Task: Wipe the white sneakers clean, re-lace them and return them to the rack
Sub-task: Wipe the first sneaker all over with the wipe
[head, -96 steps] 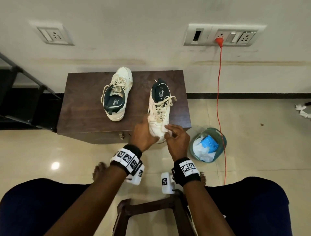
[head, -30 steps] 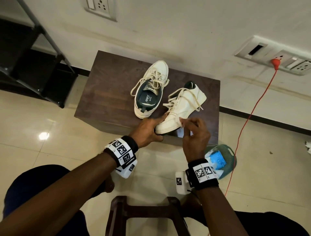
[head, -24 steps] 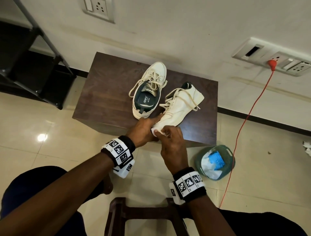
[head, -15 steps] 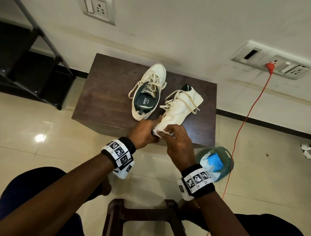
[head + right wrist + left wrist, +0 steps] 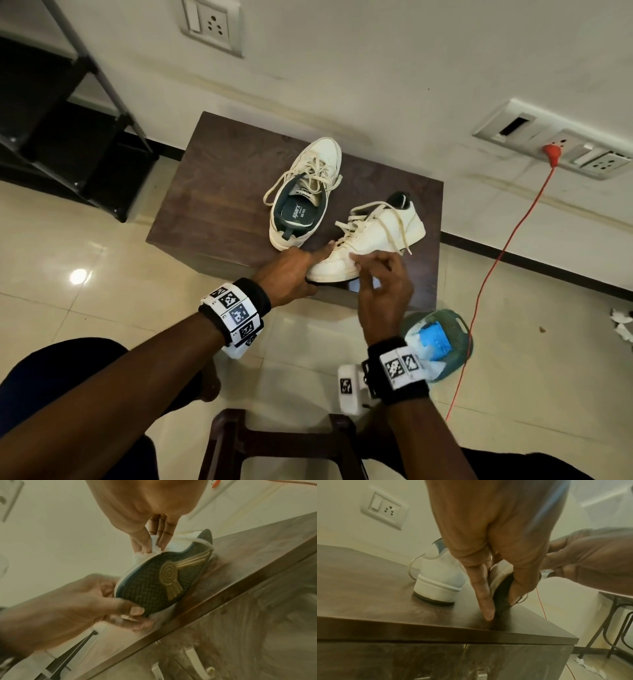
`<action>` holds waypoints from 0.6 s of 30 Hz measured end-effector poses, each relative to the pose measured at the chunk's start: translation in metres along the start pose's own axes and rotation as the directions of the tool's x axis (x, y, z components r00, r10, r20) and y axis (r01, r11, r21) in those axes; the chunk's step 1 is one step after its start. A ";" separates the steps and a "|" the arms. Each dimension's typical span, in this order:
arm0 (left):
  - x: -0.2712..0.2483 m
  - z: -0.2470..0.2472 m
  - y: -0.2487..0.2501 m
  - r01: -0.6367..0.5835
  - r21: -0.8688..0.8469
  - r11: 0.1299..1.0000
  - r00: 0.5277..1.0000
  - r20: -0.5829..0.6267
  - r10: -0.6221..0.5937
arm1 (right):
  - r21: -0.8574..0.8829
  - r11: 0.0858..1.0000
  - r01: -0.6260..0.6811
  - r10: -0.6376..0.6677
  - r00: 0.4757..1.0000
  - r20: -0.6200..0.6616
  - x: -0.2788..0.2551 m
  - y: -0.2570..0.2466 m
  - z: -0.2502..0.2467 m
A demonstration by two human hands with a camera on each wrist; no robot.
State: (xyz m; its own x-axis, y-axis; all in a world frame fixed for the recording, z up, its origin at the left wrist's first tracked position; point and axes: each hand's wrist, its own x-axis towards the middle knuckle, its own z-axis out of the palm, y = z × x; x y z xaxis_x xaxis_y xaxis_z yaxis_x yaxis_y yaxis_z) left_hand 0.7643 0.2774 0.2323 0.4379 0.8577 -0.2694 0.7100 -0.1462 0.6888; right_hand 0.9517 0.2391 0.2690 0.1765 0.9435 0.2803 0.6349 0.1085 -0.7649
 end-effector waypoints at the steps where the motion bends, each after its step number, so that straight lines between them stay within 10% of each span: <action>1: -0.001 0.000 0.002 -0.013 0.019 1.000 1.000 -0.010 0.013 | -0.014 1.000 0.024 -0.023 1.000 0.016 -0.010 -0.002 0.001; 11: -0.001 -0.001 0.017 0.042 -0.068 0.997 0.989 -0.137 -0.051 | -0.095 0.980 0.174 -0.161 0.978 0.130 -0.021 0.015 0.005; 18: -0.001 -0.002 0.029 0.018 -0.008 1.000 0.987 -0.162 -0.019 | -0.198 0.979 0.049 -0.066 0.995 -0.080 0.007 0.024 -0.002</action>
State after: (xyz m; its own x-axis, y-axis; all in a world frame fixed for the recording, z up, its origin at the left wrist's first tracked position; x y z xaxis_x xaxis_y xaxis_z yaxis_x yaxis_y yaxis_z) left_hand 0.7830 0.2729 0.2535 0.3292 0.9288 -0.1701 0.7133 -0.1265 0.6893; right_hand 0.9696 0.2479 0.2537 0.1943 0.9062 0.3756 0.7792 0.0901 -0.6203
